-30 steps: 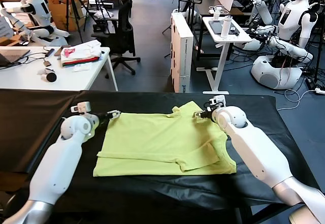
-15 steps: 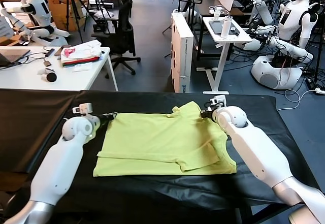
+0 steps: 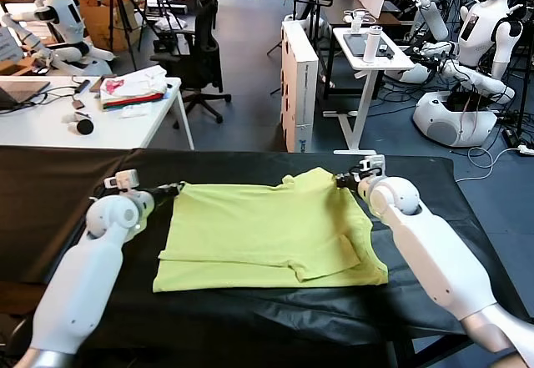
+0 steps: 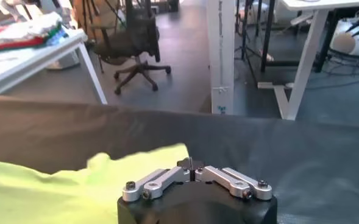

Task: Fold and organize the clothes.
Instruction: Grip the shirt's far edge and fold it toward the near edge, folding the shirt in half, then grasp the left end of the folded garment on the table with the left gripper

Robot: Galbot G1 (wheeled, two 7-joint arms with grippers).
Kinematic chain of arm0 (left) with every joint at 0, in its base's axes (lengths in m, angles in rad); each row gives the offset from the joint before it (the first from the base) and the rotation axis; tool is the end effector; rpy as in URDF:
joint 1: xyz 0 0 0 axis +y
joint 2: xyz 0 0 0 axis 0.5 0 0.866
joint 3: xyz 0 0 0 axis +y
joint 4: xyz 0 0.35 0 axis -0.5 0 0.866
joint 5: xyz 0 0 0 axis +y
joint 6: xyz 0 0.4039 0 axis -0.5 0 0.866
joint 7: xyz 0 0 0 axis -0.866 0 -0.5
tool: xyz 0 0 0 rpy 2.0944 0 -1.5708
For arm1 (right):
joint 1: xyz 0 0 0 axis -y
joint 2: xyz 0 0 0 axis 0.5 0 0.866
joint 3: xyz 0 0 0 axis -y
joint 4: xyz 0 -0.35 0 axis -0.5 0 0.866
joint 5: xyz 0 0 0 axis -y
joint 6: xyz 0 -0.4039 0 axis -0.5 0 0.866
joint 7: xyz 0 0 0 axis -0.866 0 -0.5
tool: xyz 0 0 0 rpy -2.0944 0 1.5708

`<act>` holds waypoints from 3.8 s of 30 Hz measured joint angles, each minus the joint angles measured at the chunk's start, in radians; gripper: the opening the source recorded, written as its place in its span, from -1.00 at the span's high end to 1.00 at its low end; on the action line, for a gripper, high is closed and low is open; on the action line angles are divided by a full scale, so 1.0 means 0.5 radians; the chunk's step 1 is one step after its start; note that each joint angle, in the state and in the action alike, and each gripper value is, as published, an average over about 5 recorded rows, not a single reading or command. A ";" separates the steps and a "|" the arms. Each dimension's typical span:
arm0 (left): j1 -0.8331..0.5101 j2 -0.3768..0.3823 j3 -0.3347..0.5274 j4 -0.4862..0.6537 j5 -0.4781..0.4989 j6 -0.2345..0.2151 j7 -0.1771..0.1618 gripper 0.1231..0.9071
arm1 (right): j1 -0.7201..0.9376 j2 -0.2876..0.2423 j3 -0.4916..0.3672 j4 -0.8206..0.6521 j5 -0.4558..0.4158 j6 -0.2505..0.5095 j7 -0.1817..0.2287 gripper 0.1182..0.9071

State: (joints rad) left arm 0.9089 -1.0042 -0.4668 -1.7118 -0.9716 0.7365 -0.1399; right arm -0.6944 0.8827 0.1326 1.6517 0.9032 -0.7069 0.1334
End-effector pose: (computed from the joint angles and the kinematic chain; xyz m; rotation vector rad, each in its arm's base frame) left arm 0.4312 0.1383 -0.2021 -0.2221 -2.5628 0.3659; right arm 0.4676 -0.0830 -0.1929 0.3638 -2.5461 0.0112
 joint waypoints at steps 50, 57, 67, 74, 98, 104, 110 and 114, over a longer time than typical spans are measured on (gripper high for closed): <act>1.212 -0.152 -0.562 -0.798 0.237 0.000 0.026 -0.53 | -0.933 -0.314 0.423 0.752 -0.030 -0.059 0.041 -0.27; 1.066 -0.177 -0.579 -0.649 0.260 0.000 0.024 -0.99 | -0.834 -0.163 0.510 0.622 -0.128 -0.004 0.051 -0.97; 0.724 -0.256 -0.448 -0.419 0.312 0.000 0.009 -1.00 | -0.735 0.045 0.499 0.392 -0.221 0.068 0.045 -1.00; 0.597 -0.285 -0.389 -0.316 0.329 0.000 0.007 -1.00 | -0.705 0.114 0.469 0.301 -0.244 0.077 0.045 -1.00; 0.542 -0.327 -0.296 -0.228 0.337 0.000 0.006 0.35 | -0.687 0.198 0.422 0.203 -0.267 0.102 0.043 0.84; 0.541 -0.328 -0.297 -0.238 0.328 0.000 0.004 0.94 | -0.695 0.214 0.434 0.204 -0.272 0.134 0.050 0.86; 0.535 -0.330 -0.305 -0.241 0.320 0.000 0.003 0.94 | -0.702 0.236 0.439 0.206 -0.278 0.147 0.063 0.87; 0.533 -0.331 -0.317 -0.241 0.301 0.000 -0.002 0.94 | -0.707 0.242 0.439 0.210 -0.281 0.147 0.064 0.87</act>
State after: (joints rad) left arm 1.1756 -1.1696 -0.6254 -1.8324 -0.8210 0.7365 -0.1409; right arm -1.0479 1.0038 0.3520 1.7565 0.7624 -0.6333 0.1654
